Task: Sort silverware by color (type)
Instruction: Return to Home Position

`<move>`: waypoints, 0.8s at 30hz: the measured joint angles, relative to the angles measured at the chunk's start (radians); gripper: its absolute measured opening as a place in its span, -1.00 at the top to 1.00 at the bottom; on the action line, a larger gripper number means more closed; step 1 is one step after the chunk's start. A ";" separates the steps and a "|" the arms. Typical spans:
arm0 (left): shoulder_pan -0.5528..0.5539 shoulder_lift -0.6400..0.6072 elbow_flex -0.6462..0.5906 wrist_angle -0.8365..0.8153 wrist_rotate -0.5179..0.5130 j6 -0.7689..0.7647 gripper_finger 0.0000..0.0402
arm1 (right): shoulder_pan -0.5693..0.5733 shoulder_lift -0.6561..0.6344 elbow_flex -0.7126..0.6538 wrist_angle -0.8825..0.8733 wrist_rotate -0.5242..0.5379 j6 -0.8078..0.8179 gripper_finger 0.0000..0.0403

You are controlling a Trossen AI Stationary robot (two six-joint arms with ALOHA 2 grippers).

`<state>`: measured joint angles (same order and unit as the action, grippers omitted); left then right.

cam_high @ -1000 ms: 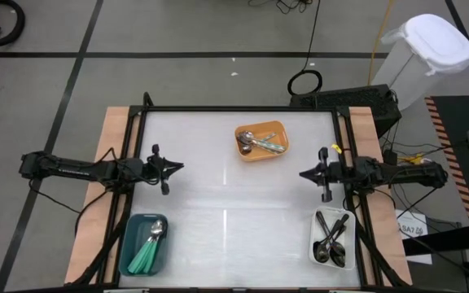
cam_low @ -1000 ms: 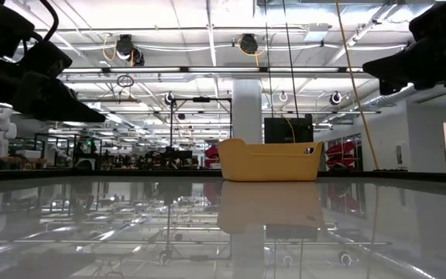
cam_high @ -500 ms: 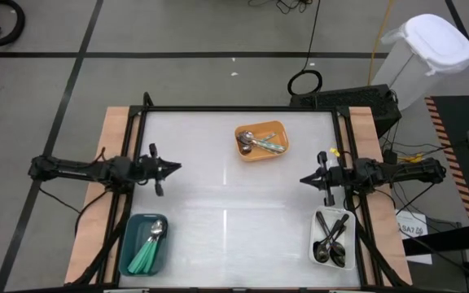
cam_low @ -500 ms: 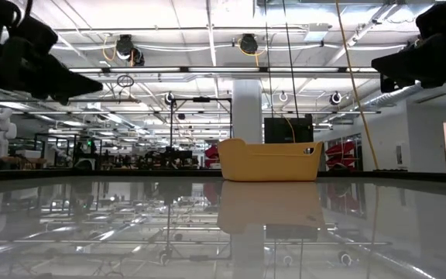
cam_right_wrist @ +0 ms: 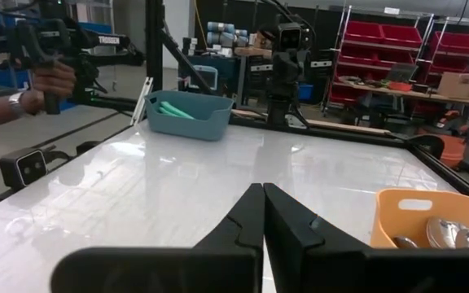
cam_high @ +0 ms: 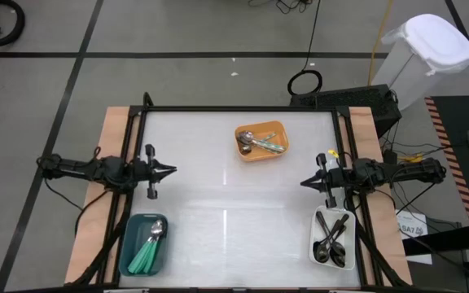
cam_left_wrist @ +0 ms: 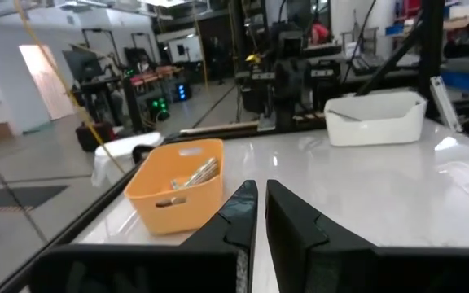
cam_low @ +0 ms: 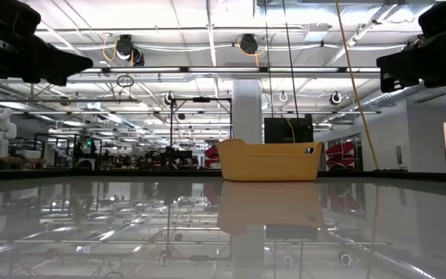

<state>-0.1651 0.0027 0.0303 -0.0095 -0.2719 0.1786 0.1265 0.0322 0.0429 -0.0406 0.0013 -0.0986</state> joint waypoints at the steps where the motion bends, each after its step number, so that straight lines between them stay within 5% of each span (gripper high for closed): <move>1: 0.002 -0.001 0.003 -0.005 -0.006 0.002 0.85 | 0.000 0.000 0.000 0.000 0.000 0.000 1.00; 6: 0.025 0.001 -0.001 0.004 -0.001 -0.004 0.85 | 0.000 0.002 0.000 0.000 -0.002 0.000 1.00; 17: 0.049 0.003 -0.020 0.030 0.176 0.005 0.85 | 0.000 0.002 0.000 0.010 -0.002 -0.020 1.00; 24: 0.049 0.003 -0.021 0.029 0.181 0.001 0.85 | 0.000 0.002 0.000 0.011 -0.001 -0.045 1.00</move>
<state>-0.1162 0.0059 0.0097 0.0192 -0.0910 0.1794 0.1261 0.0338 0.0429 -0.0299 0.0006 -0.1440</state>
